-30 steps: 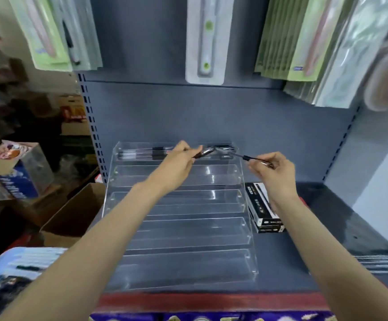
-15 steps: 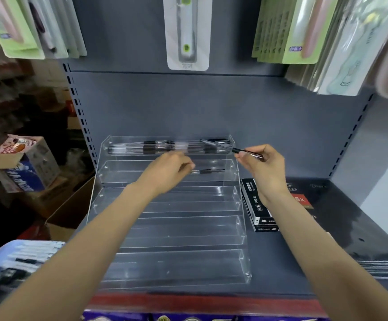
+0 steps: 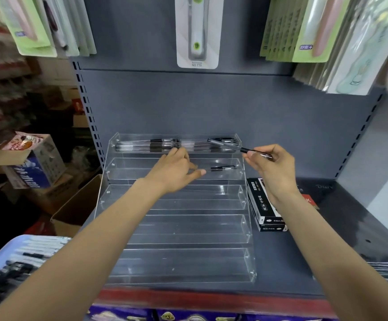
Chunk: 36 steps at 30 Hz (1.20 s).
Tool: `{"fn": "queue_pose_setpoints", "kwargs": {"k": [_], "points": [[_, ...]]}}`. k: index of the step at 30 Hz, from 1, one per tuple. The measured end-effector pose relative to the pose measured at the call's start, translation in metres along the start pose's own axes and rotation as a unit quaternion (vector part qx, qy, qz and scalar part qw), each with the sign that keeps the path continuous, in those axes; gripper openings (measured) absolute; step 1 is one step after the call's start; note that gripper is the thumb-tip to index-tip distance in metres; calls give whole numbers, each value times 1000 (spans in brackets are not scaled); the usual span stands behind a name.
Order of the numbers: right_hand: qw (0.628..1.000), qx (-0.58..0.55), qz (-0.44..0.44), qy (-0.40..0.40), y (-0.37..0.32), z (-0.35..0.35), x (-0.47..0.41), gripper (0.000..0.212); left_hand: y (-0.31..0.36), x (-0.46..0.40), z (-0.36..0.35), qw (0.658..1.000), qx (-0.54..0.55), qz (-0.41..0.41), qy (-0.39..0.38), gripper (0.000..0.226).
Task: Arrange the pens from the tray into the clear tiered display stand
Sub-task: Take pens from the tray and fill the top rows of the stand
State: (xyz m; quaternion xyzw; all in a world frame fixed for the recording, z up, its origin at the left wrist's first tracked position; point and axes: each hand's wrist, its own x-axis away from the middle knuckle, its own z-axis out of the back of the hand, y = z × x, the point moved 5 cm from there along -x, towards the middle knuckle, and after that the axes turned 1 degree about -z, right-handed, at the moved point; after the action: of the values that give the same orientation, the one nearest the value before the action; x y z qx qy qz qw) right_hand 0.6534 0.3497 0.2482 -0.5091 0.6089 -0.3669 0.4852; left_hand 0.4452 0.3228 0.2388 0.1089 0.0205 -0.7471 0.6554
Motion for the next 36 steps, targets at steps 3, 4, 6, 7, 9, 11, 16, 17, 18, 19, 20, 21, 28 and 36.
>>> {"fn": "queue_pose_setpoints", "kwargs": {"k": [3,4,6,7,9,11,16,17,18,19,20,21,28,36], "points": [[1000,6,-4,-2,-1,3,1,16,3,1,1,999,13,-18,30,45],[1000,9,-5,-3,0,3,1,16,3,1,1,998,31,-25,40,40],[1000,13,-9,-7,1,4,0,16,2,2,-2,997,68,-31,28,30],[1000,13,-11,-8,3,4,0,16,1,2,-5,997,74,-28,8,29],[1000,14,-14,-11,4,3,0,16,-1,2,-11,997,67,-19,-27,32],[1000,19,-16,-15,4,2,1,16,-1,2,-12,997,68,-11,-38,35],[997,57,-20,-49,5,-4,1,17,-2,11,7,982,143,-3,123,22],[996,65,-21,-59,6,-6,1,16,-4,14,13,974,154,2,167,20],[995,73,-21,-71,6,-8,1,16,-5,16,16,969,156,4,194,23],[993,79,-21,-81,6,-11,1,15,-6,16,18,968,150,1,201,29],[992,81,-22,-91,6,-14,1,15,-6,14,18,970,147,-6,193,33],[992,77,-22,-100,6,-17,1,15,-6,13,17,972,153,-12,176,34],[955,287,64,-48,11,-13,-7,20,-13,8,18,972,176,23,152,20],[942,310,-13,-131,28,-5,-7,55,-28,-3,13,980,154,115,59,20]]}}
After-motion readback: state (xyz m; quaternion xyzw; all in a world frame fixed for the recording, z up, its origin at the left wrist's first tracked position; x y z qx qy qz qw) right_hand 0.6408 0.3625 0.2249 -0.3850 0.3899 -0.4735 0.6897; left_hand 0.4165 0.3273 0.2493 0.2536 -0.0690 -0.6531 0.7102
